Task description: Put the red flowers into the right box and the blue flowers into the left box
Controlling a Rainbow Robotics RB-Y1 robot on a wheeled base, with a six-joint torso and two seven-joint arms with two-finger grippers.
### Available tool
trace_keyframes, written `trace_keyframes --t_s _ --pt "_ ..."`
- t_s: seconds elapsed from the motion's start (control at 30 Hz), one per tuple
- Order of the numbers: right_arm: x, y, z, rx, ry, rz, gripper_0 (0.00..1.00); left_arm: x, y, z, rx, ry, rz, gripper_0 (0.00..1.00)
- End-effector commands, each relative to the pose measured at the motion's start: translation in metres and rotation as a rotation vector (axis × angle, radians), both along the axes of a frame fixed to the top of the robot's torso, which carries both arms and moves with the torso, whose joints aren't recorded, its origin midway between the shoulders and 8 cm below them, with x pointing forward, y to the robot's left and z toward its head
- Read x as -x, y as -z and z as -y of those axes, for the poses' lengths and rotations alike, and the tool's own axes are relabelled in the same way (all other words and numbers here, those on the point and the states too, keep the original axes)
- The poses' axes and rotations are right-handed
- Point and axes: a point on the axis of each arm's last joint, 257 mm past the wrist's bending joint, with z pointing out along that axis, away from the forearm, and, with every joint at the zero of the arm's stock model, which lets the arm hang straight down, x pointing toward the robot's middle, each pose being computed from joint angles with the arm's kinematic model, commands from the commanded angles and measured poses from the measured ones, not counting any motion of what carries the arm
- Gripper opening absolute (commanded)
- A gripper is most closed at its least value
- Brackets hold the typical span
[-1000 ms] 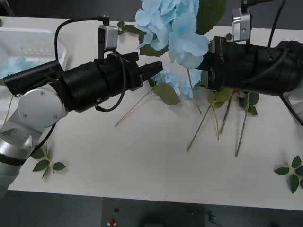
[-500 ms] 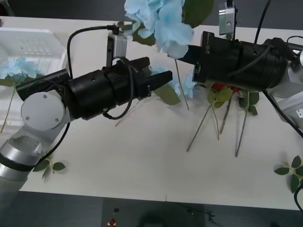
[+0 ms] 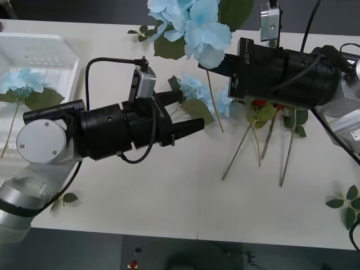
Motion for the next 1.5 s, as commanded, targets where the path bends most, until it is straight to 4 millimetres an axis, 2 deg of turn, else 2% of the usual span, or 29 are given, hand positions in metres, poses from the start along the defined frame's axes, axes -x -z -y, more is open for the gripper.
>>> trace_keyframes --t_s 0.03,0.3,0.53,0.57,0.63,0.67,0.7,0.73,0.77,0.83,1.1,1.13,1.17,1.27,1.4,1.5 --pt "0.007 -0.024 -0.009 -0.034 -0.031 0.015 0.0 0.002 -0.02 0.019 0.005 0.003 0.096 1.0" --pt "0.007 -0.023 -0.009 -0.034 -0.032 0.013 0.0 -0.009 -0.03 0.041 0.023 0.001 0.12 1.0" --pt "0.007 -0.024 -0.008 -0.032 -0.032 0.015 0.0 -0.021 -0.027 0.047 0.01 0.002 0.121 1.0" --pt "0.007 -0.024 -0.009 -0.034 -0.033 0.016 0.0 -0.023 -0.027 0.049 0.01 0.002 0.12 0.97" --pt "0.007 -0.024 -0.009 -0.034 -0.033 0.015 0.0 -0.025 -0.026 0.05 0.01 0.001 0.119 0.77" --pt "0.007 -0.024 -0.009 -0.033 -0.034 0.016 0.0 -0.025 -0.026 0.05 0.007 0.001 0.122 0.6" --pt "0.007 -0.023 -0.009 -0.032 -0.033 0.015 0.0 -0.026 -0.025 0.05 0.007 0.0 0.12 0.51" --pt "0.007 -0.023 -0.008 -0.034 -0.032 0.014 0.0 -0.027 -0.025 0.049 0.006 -0.004 0.12 0.28" --pt "0.007 -0.023 -0.008 -0.034 -0.032 0.014 0.0 -0.028 -0.025 0.049 0.005 -0.004 0.12 0.13" --pt "0.007 -0.023 -0.009 -0.033 -0.033 0.013 0.0 -0.029 -0.024 0.049 0.003 -0.005 0.118 0.0" --pt "0.007 -0.023 -0.009 -0.031 -0.034 0.014 0.0 -0.031 -0.025 0.049 -0.004 -0.01 0.132 0.0" --pt "0.008 -0.024 -0.009 -0.032 -0.036 0.016 0.0 -0.031 -0.026 0.049 -0.004 -0.009 0.134 0.06" --pt "0.008 -0.023 -0.009 -0.032 -0.034 0.014 0.0 -0.031 -0.026 0.05 -0.002 -0.009 0.134 0.22" --pt "0.008 -0.023 -0.009 -0.032 -0.036 0.013 0.0 -0.029 -0.027 0.052 0.0 -0.002 0.132 0.4" --pt "0.007 -0.023 -0.009 -0.033 -0.033 0.014 0.0 -0.028 -0.028 0.057 -0.001 0.005 0.14 0.49" --pt "0.008 -0.024 -0.009 -0.032 -0.037 0.016 0.0 -0.029 -0.031 0.059 0.003 0.001 0.147 0.52"
